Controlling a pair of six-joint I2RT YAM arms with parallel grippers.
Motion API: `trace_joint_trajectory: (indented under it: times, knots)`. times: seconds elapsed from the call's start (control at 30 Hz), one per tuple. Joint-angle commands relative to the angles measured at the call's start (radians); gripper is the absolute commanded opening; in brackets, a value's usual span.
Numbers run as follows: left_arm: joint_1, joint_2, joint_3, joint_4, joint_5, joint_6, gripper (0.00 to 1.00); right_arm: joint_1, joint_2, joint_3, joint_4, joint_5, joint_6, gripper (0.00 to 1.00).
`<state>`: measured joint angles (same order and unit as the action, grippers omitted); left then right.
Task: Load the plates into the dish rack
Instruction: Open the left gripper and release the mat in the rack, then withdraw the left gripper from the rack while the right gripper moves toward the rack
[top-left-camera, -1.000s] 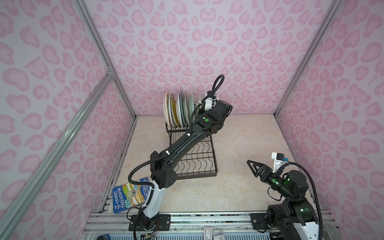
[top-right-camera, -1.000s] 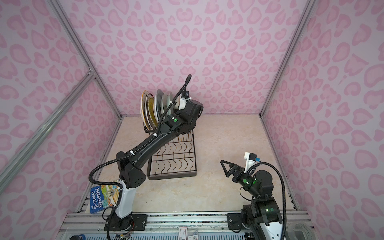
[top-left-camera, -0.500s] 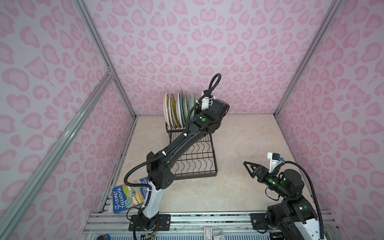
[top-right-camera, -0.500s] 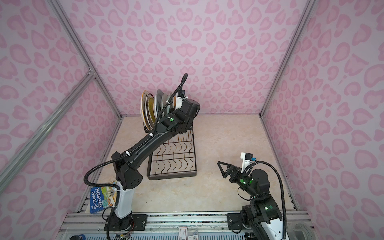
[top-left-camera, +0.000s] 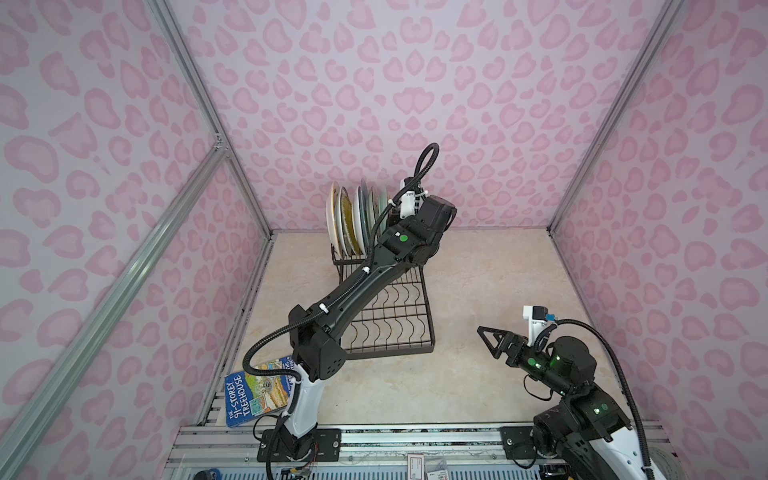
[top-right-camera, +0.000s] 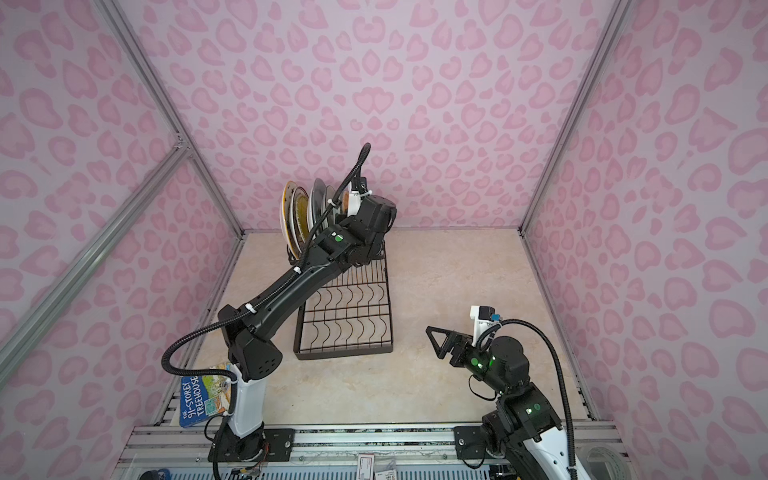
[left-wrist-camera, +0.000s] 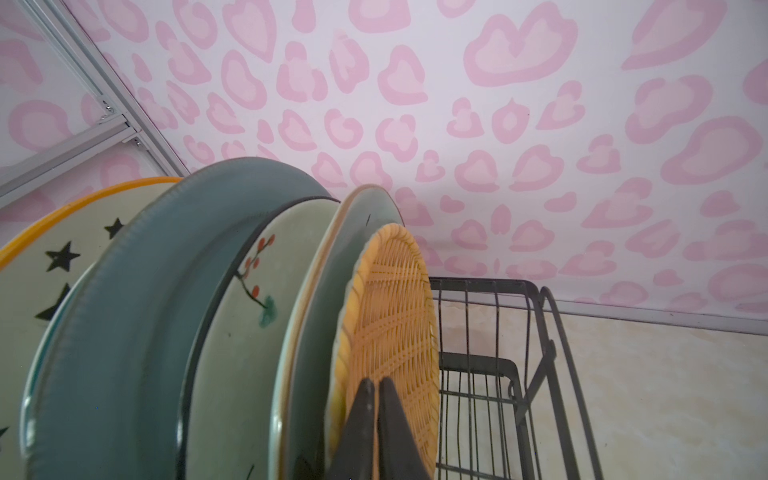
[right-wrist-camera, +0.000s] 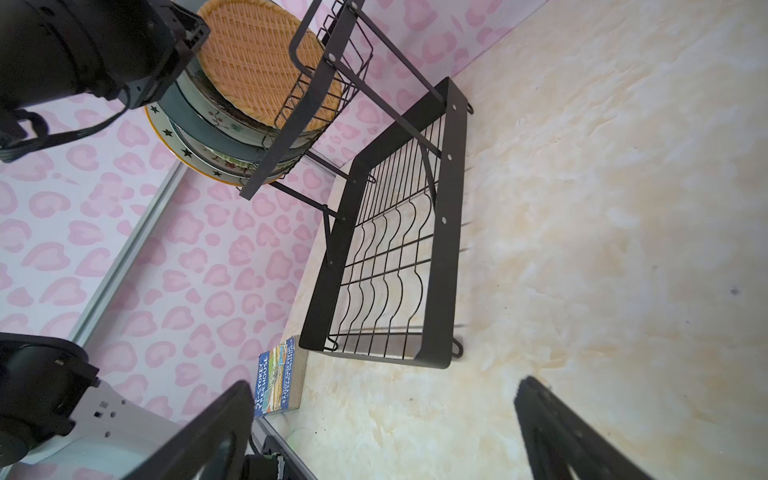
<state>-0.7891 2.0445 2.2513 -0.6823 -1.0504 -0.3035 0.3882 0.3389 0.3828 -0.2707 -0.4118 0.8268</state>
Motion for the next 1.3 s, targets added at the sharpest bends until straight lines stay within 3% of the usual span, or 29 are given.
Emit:
trace_joint_trajectory:
  times: [0.0,0.2,0.37,0.5,0.63,0.73,0.93,1.07,1.27]
  knots:
    - [0.005,-0.034,-0.005,-0.003,0.039,-0.01,0.09,0.017,0.01,-0.01,0.041,0.033,-0.012,0.98]
    - [0.001,-0.089,0.001,0.0,0.16,-0.022,0.12,0.047,0.041,-0.003,0.045,0.064,-0.027,0.98]
    - [0.002,-0.163,0.0,-0.007,0.371,-0.009,0.18,0.074,0.095,0.009,0.05,0.079,-0.055,0.98]
    - [0.002,-0.258,-0.063,-0.017,0.46,-0.025,0.26,0.116,0.159,0.035,0.046,0.11,-0.096,0.98]
    - [0.001,-0.425,-0.245,0.022,0.533,-0.032,0.39,0.171,0.243,0.075,0.038,0.165,-0.145,0.98]
    - [0.003,-0.566,-0.412,0.042,0.571,-0.036,0.6,0.209,0.308,0.096,0.051,0.188,-0.178,0.96]
    - [0.006,-0.938,-0.832,0.073,0.573,-0.063,0.84,0.254,0.45,0.152,0.058,0.238,-0.236,0.91]
    - [0.007,-1.19,-1.098,0.007,0.558,-0.142,1.0,0.268,0.551,0.191,0.088,0.251,-0.27,0.93]
    - [0.009,-1.459,-1.425,-0.066,0.582,-0.292,0.97,0.285,0.734,0.253,0.157,0.248,-0.298,0.9]
